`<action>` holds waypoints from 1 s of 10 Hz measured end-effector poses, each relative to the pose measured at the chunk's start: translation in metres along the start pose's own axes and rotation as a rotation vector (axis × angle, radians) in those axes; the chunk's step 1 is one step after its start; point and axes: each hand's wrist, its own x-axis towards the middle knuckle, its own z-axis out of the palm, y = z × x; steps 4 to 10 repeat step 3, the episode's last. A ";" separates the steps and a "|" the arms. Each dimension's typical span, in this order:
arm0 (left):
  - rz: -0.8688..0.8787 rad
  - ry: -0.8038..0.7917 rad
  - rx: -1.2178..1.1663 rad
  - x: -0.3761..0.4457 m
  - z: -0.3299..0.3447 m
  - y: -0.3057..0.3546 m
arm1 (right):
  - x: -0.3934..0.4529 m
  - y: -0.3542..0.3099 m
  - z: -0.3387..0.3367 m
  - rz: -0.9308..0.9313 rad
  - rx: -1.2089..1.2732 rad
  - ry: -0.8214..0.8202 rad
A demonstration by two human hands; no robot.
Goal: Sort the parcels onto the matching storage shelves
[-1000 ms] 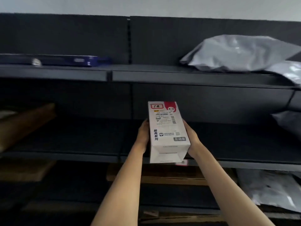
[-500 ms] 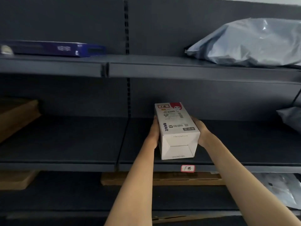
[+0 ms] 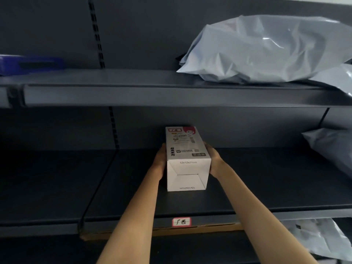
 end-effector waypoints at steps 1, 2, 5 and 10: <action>-0.018 0.131 0.053 -0.001 -0.015 0.003 | 0.003 0.003 -0.021 -0.117 -0.205 0.033; -0.054 0.234 0.028 -0.011 -0.028 0.004 | -0.015 0.000 -0.036 -0.228 -0.247 0.008; 0.002 0.286 -0.018 -0.031 -0.038 0.013 | -0.048 -0.018 -0.045 -0.399 -0.339 0.058; 0.002 0.286 -0.018 -0.031 -0.038 0.013 | -0.048 -0.018 -0.045 -0.399 -0.339 0.058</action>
